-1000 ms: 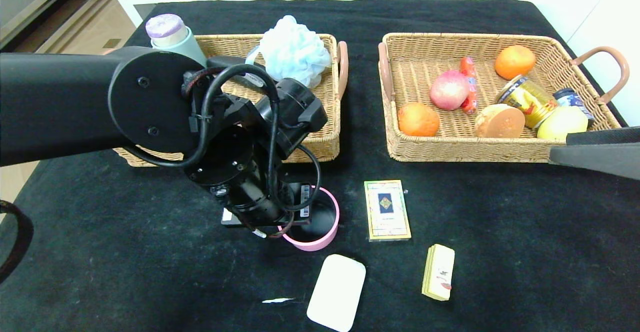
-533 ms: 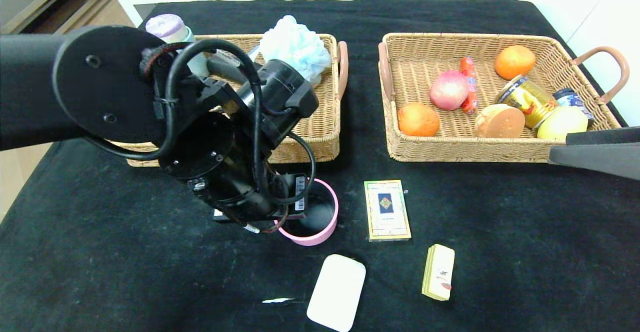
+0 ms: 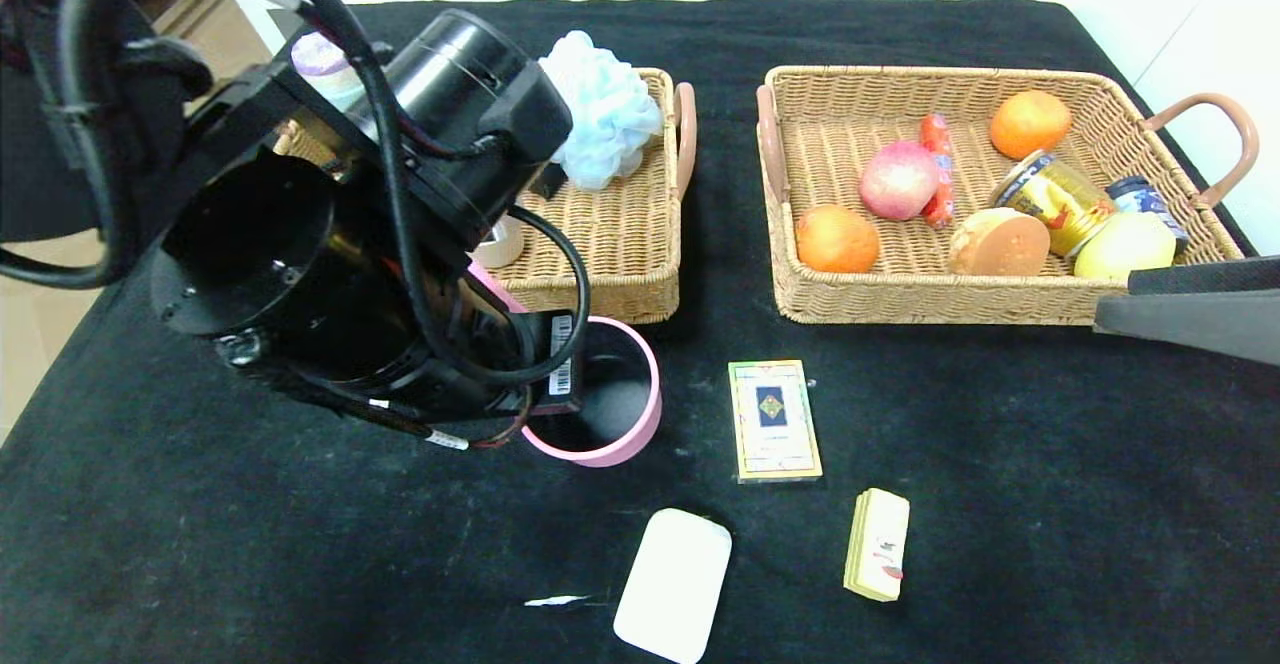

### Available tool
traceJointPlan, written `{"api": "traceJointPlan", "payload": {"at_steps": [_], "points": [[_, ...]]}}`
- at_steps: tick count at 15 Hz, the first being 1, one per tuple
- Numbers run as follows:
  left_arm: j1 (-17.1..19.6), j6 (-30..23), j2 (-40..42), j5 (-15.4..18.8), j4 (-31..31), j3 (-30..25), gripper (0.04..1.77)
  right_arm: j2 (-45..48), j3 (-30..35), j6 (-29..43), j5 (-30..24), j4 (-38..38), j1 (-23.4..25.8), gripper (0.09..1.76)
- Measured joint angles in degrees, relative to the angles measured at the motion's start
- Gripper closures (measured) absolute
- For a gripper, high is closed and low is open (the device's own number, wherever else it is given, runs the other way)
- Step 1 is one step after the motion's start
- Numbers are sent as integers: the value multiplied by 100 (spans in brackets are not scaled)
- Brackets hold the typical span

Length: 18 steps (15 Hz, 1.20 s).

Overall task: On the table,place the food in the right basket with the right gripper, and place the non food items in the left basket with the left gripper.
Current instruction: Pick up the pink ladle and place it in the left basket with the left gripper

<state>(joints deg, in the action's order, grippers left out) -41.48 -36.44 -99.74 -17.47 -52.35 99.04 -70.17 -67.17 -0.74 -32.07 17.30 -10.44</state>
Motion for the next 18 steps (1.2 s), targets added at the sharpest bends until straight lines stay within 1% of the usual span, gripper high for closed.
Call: {"api": "traceJointPlan", "payload": {"at_steps": [3,5,6,8,9,11,13,15,18], "points": [[74,367,226,-66,54,50,165,9,4,-2,2,1,0,14],[251,708,339,-133,91,145,165,9,4,-5,5,0,0,14],[404,857,388,-140,100,229,165,9,4,-2,2,0,0,14],[792,1111,440,-133,146,455,165,9,4,-2,2,0,0,14],[1064,1302,455,-111,216,575,165,11,4,-2,2,0,0,14],[1560,1649,460,22,549,683,165,22,2,-2,5,0,0,14],[2057,1888,443,251,845,711,165,38,4,0,5,1,0,14],[2570,2087,379,579,1359,706,165,55,9,0,2,1,0,14],[3195,2208,204,964,1994,651,165,71,9,0,7,0,0,14]]}}
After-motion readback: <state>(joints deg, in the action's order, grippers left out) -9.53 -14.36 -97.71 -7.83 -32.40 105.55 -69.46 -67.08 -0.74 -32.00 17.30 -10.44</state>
